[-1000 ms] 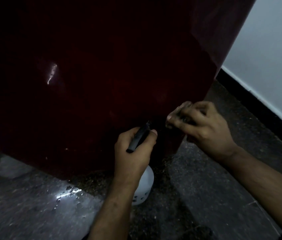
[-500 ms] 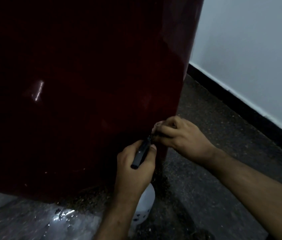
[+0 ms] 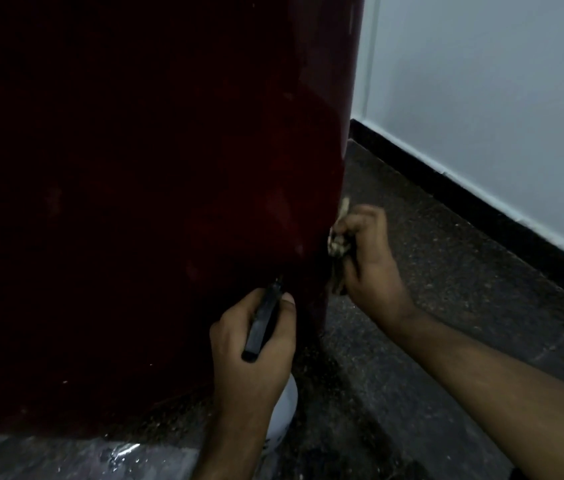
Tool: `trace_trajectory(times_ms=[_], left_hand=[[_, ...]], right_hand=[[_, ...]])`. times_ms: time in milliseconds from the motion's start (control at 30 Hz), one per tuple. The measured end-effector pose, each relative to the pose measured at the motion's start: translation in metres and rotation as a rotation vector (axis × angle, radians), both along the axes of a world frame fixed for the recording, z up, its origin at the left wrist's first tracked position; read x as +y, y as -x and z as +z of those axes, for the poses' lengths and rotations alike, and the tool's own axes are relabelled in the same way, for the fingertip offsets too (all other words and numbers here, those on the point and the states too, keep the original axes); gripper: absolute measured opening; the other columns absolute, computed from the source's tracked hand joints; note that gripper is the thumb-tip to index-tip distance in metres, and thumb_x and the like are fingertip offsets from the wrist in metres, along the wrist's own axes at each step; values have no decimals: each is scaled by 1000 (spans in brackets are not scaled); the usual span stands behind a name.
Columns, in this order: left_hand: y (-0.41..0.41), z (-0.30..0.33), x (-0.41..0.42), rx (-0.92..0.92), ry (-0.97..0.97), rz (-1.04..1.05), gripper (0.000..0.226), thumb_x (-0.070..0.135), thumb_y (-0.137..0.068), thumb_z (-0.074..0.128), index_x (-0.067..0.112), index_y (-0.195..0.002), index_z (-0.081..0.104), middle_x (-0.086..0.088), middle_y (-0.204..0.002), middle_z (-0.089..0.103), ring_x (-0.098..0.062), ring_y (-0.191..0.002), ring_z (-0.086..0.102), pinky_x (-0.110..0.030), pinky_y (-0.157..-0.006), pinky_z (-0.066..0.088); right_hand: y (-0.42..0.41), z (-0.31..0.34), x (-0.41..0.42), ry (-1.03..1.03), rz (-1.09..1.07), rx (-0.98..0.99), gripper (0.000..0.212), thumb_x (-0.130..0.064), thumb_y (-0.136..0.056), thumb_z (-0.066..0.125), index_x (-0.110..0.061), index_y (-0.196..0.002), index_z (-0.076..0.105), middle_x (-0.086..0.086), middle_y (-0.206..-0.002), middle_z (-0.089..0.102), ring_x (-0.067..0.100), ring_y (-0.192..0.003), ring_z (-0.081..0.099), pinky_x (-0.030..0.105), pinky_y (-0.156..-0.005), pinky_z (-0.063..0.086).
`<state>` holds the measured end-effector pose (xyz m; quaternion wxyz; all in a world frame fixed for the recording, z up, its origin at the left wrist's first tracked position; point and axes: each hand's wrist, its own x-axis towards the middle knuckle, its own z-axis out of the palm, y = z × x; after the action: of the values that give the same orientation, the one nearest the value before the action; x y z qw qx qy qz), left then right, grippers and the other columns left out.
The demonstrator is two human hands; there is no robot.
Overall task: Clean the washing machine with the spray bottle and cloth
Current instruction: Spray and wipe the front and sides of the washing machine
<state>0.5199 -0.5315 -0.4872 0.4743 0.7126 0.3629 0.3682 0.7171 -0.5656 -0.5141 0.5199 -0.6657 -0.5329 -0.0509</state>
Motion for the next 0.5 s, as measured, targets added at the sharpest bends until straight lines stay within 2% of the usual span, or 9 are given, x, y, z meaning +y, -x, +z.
trace_trajectory(times_ms=[67, 133, 200, 267, 333, 400, 500], left_hand=[[-8, -2, 0, -3, 4, -7, 36, 22, -104, 67, 4, -74, 59, -12, -62, 51, -33, -58, 50, -43, -57, 40], [-16, -2, -1, -14, -8, -19, 36, 23, -104, 67, 3, -75, 60, -12, -63, 52, -33, -60, 51, -43, -58, 42], [-22, 0, -7, -37, -10, -39, 38, 22, -104, 67, 3, -73, 57, -10, -60, 48, -32, -57, 48, -41, -56, 39], [-27, 1, -10, -42, -4, -45, 40, 20, -103, 68, 3, -70, 55, -11, -58, 46, -33, -55, 46, -41, -55, 37], [-28, -2, -12, -39, -2, -49, 39, 19, -103, 68, 2, -71, 56, -13, -59, 48, -36, -55, 48, -41, -53, 38], [-27, -3, -15, -22, 6, -68, 37, 19, -104, 67, 3, -72, 57, -12, -59, 48, -35, -55, 46, -38, -53, 38], [-19, -1, -15, -4, -13, -73, 37, 20, -103, 67, 4, -71, 56, -9, -59, 45, -29, -53, 43, -27, -51, 34]], right_hand=[[-7, -18, -8, 232, 36, -28, 26, -7, -89, 39, -25, -106, 44, -4, -113, 37, 6, -97, 42, 26, -88, 40], [-10, -23, -13, 347, 46, -70, 24, -3, -95, 47, -25, -103, 44, -7, -106, 39, 13, -92, 44, 37, -81, 45], [-9, -4, -15, 283, 38, -75, 27, 7, -91, 53, -17, -103, 51, -2, -105, 45, 18, -91, 49, 44, -78, 49], [-4, 28, -14, 66, 21, -16, 33, 15, -86, 55, -9, -109, 57, 6, -109, 53, 19, -96, 56, 38, -84, 52], [0, 46, -12, -118, -6, 15, 38, 18, -84, 60, -5, -114, 63, 7, -114, 59, 15, -109, 60, 30, -94, 51], [2, 40, -12, -128, -23, 0, 35, 15, -83, 66, -5, -111, 68, 2, -115, 60, 15, -113, 60, 34, -96, 53], [-6, 22, -16, -20, -4, -73, 26, 10, -83, 71, -6, -103, 69, 0, -111, 61, 21, -108, 64, 45, -87, 55]])
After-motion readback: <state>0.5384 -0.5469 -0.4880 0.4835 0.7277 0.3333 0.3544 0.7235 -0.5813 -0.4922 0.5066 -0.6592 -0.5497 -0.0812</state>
